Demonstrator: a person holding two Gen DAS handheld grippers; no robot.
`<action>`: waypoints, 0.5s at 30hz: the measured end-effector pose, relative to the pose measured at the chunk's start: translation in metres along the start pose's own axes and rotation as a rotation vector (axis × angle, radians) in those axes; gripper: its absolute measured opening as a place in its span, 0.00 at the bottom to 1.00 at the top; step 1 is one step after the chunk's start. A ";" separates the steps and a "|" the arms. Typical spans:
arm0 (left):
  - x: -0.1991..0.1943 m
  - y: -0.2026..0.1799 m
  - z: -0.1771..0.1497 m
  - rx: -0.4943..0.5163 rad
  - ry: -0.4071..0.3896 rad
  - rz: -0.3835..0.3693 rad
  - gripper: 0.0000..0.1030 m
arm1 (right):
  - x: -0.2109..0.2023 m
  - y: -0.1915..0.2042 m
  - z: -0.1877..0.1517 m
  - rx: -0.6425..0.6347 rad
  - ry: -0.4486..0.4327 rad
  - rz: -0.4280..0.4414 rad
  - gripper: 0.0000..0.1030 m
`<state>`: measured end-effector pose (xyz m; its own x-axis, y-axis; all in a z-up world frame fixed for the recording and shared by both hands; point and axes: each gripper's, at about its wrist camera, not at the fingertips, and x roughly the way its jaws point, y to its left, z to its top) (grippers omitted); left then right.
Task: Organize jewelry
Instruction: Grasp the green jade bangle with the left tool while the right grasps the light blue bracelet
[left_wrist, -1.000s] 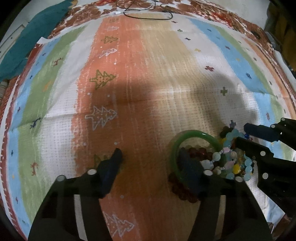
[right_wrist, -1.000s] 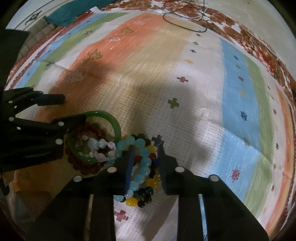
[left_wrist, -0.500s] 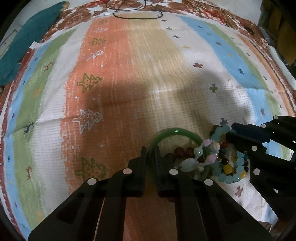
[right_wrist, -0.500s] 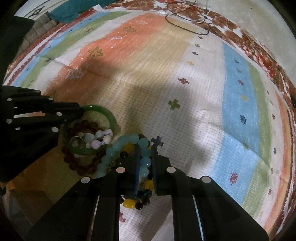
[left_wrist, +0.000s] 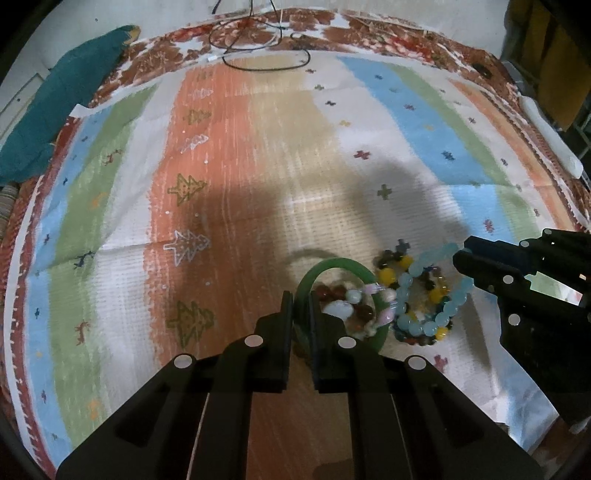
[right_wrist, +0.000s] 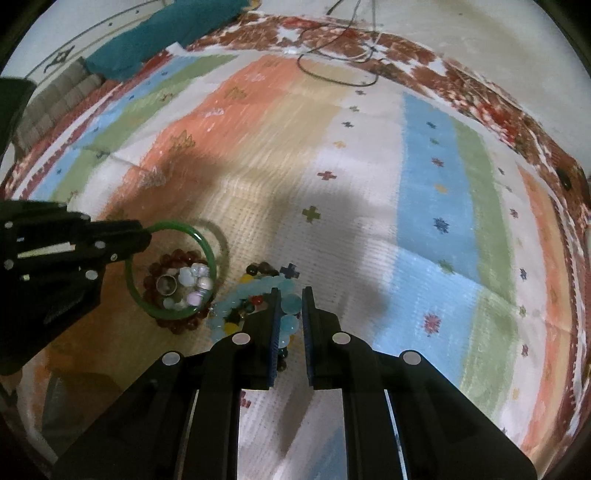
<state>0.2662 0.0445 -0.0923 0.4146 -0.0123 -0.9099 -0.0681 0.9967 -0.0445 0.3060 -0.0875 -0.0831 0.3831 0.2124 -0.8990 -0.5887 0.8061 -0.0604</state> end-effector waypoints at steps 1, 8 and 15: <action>-0.004 -0.001 -0.001 -0.001 -0.007 0.000 0.07 | -0.004 -0.001 -0.001 0.016 -0.008 0.002 0.12; -0.025 -0.005 -0.007 -0.015 -0.036 0.000 0.07 | -0.023 -0.001 -0.006 0.071 -0.039 -0.002 0.12; -0.048 -0.006 -0.012 -0.020 -0.071 0.007 0.07 | -0.041 -0.001 -0.010 0.100 -0.075 -0.008 0.12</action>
<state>0.2359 0.0378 -0.0535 0.4775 0.0009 -0.8786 -0.0892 0.9949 -0.0474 0.2833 -0.1023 -0.0505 0.4416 0.2436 -0.8635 -0.5132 0.8580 -0.0204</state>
